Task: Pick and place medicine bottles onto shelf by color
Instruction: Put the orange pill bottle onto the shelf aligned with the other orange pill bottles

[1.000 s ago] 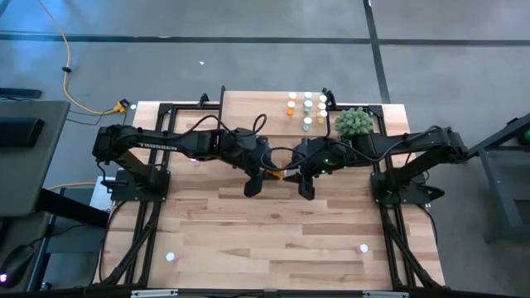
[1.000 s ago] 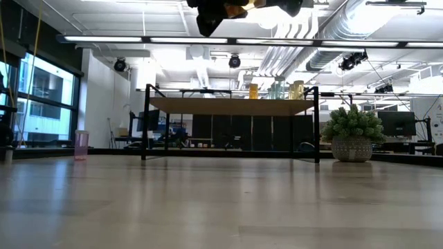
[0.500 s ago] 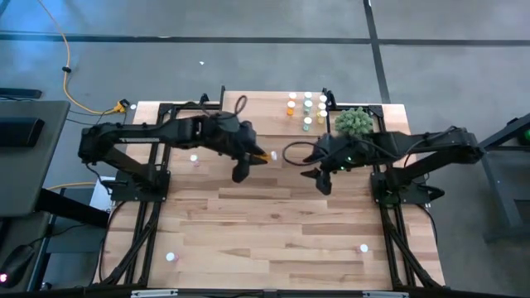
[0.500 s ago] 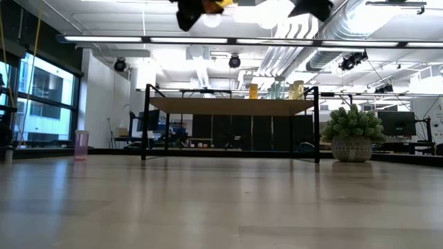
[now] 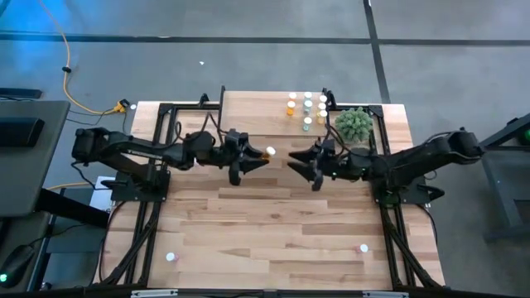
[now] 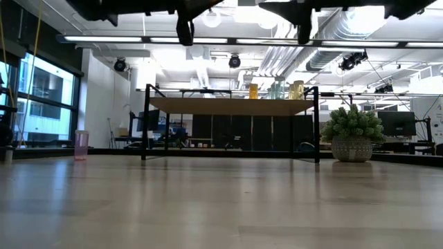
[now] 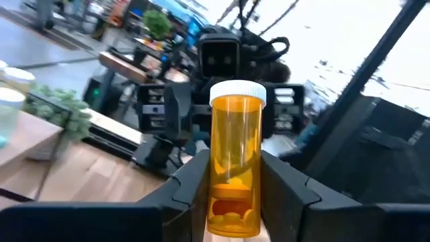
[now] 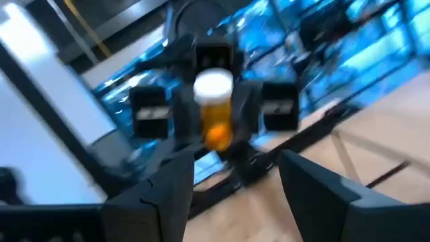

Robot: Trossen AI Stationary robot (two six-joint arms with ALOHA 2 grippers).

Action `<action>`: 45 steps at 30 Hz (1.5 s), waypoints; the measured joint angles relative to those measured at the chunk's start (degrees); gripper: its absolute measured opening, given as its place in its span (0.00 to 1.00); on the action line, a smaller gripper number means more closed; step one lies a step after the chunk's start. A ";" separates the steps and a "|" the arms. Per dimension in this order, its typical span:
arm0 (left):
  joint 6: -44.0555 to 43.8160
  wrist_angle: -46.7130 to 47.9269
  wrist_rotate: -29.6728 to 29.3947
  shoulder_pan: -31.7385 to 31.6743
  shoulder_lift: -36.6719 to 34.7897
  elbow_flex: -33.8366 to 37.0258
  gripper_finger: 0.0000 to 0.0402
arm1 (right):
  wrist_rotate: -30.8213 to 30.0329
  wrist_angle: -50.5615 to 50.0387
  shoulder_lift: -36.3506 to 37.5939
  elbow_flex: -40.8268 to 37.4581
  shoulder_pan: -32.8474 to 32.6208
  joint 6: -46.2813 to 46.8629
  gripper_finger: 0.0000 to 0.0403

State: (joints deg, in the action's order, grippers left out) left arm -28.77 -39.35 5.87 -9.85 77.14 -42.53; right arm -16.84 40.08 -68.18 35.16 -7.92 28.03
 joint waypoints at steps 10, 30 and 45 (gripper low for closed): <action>0.81 -2.68 -8.79 1.53 2.75 -0.13 0.25 | -0.65 0.72 -8.49 9.11 3.93 1.47 0.52; 0.46 -4.22 -9.09 1.53 2.78 -0.15 0.25 | 4.12 -2.67 -8.92 12.06 6.84 10.52 0.63; 0.44 -4.09 -11.23 1.53 2.78 -0.15 0.25 | 3.56 -1.78 -12.89 14.52 6.28 10.24 0.67</action>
State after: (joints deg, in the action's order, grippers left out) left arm -28.34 -43.44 -5.35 -8.32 79.92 -42.68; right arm -13.28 38.30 -81.07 49.68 -1.64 38.27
